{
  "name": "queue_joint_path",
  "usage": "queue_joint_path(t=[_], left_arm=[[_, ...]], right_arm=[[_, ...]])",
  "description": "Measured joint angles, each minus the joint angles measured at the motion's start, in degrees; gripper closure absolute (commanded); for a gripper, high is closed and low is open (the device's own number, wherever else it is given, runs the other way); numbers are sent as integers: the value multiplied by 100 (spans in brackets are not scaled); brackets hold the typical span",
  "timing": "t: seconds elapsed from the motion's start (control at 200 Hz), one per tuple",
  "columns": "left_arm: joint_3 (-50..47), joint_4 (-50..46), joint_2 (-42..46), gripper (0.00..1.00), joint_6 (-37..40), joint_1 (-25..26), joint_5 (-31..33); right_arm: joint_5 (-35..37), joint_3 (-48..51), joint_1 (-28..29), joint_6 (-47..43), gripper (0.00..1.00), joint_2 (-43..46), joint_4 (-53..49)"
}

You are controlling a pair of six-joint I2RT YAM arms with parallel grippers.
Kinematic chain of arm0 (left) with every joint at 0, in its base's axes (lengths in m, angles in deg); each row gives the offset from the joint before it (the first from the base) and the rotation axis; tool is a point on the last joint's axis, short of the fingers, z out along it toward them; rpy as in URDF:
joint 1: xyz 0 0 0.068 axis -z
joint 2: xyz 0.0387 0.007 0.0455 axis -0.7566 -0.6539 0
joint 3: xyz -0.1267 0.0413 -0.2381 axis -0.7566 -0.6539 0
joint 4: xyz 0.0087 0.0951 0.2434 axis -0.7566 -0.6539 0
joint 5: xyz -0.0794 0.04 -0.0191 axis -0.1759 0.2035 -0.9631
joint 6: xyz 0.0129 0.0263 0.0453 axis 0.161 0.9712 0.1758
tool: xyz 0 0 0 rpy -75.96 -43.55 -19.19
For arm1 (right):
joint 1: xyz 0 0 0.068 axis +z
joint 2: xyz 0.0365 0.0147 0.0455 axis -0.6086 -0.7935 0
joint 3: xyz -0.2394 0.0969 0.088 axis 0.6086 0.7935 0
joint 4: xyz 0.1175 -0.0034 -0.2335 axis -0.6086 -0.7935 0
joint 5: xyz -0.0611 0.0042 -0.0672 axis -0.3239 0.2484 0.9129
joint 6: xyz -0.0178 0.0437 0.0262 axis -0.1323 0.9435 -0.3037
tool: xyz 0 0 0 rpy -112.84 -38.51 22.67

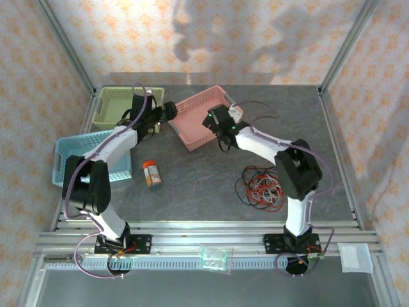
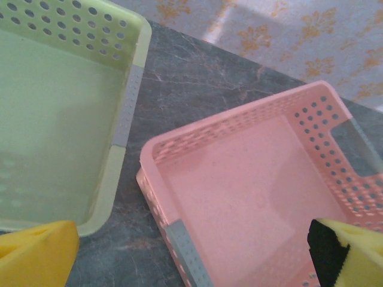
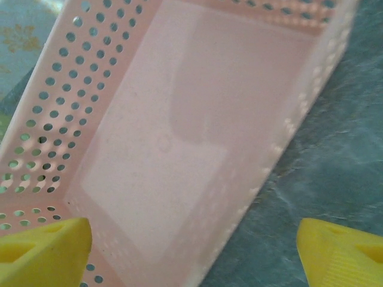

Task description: Untangle the cables

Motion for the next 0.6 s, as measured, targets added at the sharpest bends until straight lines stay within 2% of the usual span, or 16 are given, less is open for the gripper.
queue_joint_path(t=[0.275,0.601], left_arm=[[-498,225,402,1,-20,83,-208],[-435,229,243,1,4,601,-144]], right_arm=[[61,-715,31,11,21,-820,-575],[275,-1187,28,-160,56,-1082,-1047]])
